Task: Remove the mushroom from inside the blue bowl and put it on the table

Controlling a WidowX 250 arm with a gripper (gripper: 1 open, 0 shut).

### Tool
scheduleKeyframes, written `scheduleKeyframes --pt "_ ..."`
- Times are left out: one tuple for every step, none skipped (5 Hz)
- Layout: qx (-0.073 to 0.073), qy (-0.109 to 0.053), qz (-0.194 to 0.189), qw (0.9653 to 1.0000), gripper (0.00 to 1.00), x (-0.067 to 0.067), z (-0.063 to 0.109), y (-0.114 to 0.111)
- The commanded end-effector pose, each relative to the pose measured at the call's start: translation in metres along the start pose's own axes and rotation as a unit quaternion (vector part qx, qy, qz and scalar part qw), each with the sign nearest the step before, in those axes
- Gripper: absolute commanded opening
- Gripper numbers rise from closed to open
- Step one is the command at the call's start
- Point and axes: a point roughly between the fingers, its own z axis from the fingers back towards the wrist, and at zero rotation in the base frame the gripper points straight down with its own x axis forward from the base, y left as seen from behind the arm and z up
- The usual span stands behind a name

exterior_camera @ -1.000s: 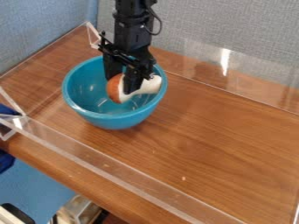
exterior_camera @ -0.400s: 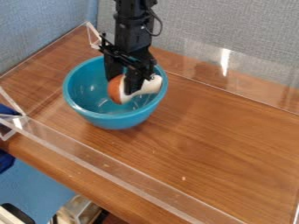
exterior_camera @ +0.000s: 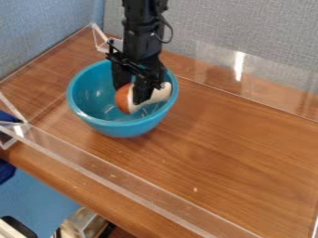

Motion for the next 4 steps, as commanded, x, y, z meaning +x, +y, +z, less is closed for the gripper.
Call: scheduleKeyframes --pt "0.004 -0.012 0.000 0.9999 0.00 0.004 0.006 -0.001" --pt "0.003 -0.010 0.001 0.9999 0.00 0.004 0.004 -0.001" --pt "0.002 -0.008 0.002 1.0000 0.00 0.004 0.001 -0.001" --pt "0.004 -0.022 -0.001 0.9997 0.00 0.003 0.013 -0.002"
